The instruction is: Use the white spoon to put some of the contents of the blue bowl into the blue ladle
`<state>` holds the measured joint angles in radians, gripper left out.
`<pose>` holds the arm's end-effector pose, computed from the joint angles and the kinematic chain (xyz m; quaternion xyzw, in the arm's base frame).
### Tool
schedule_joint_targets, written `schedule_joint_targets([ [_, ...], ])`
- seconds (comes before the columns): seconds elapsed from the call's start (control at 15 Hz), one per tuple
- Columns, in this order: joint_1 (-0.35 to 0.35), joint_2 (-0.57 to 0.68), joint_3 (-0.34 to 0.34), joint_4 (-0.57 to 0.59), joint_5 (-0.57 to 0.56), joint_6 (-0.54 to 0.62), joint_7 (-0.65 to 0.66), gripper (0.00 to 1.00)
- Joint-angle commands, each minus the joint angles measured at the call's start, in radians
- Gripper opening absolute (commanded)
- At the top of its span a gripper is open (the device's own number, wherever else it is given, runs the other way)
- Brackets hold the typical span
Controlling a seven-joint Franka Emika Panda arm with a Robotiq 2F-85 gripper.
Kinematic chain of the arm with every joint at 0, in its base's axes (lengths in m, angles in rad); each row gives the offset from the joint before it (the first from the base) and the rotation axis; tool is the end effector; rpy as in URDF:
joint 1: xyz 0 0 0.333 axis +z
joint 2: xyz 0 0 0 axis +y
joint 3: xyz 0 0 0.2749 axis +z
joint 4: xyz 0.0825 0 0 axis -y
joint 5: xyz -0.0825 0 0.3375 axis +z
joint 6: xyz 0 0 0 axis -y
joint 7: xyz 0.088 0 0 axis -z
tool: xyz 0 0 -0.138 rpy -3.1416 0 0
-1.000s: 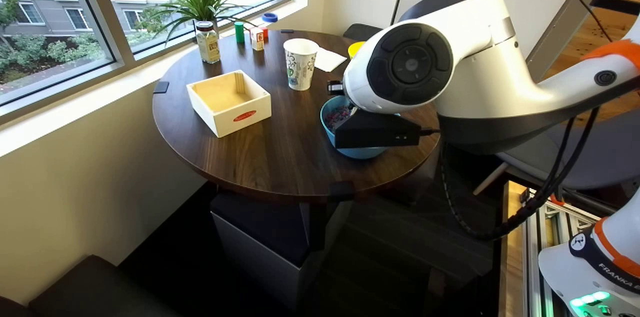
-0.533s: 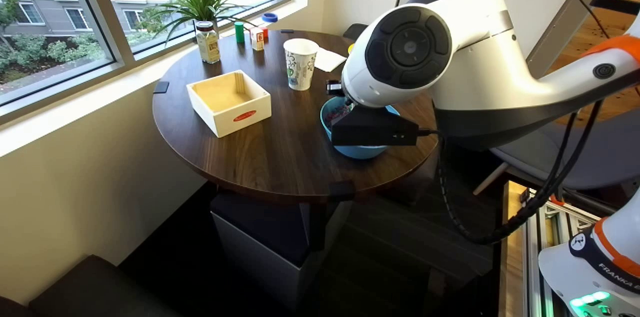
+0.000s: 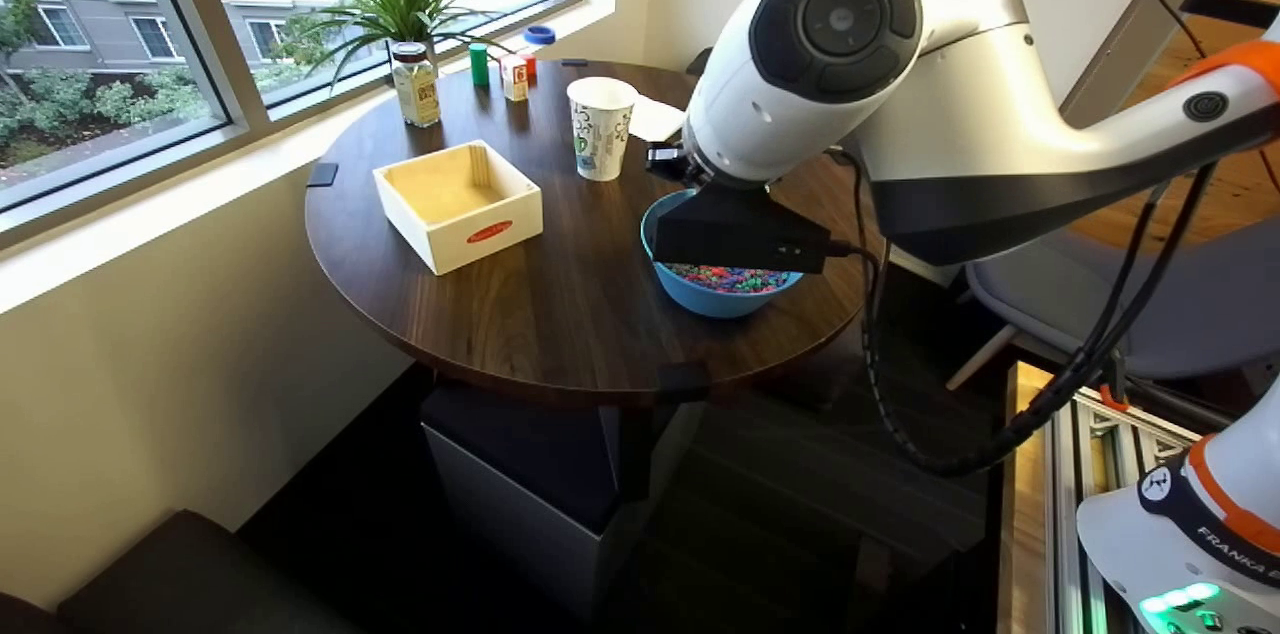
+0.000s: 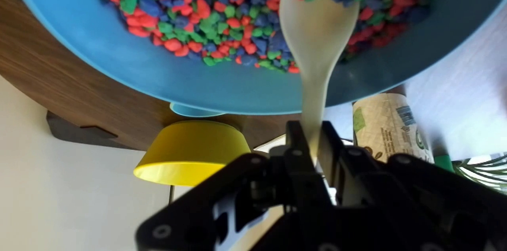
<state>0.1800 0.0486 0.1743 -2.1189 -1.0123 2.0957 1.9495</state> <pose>0.5091 0.1198 0.3673 0.7962 -0.4468 0.3596 0.1930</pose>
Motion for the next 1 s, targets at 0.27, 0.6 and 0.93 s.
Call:
schedule_joint_targets([
  [0.27, -0.026, -0.057, -0.025, -0.013, 0.086, 0.085, -0.027, 0.03],
  [0.6, -0.041, -0.104, -0.039, -0.027, 0.131, 0.126, -0.07, 0.03],
  [0.93, -0.069, -0.167, -0.062, -0.054, 0.184, 0.151, -0.135, 0.03],
])
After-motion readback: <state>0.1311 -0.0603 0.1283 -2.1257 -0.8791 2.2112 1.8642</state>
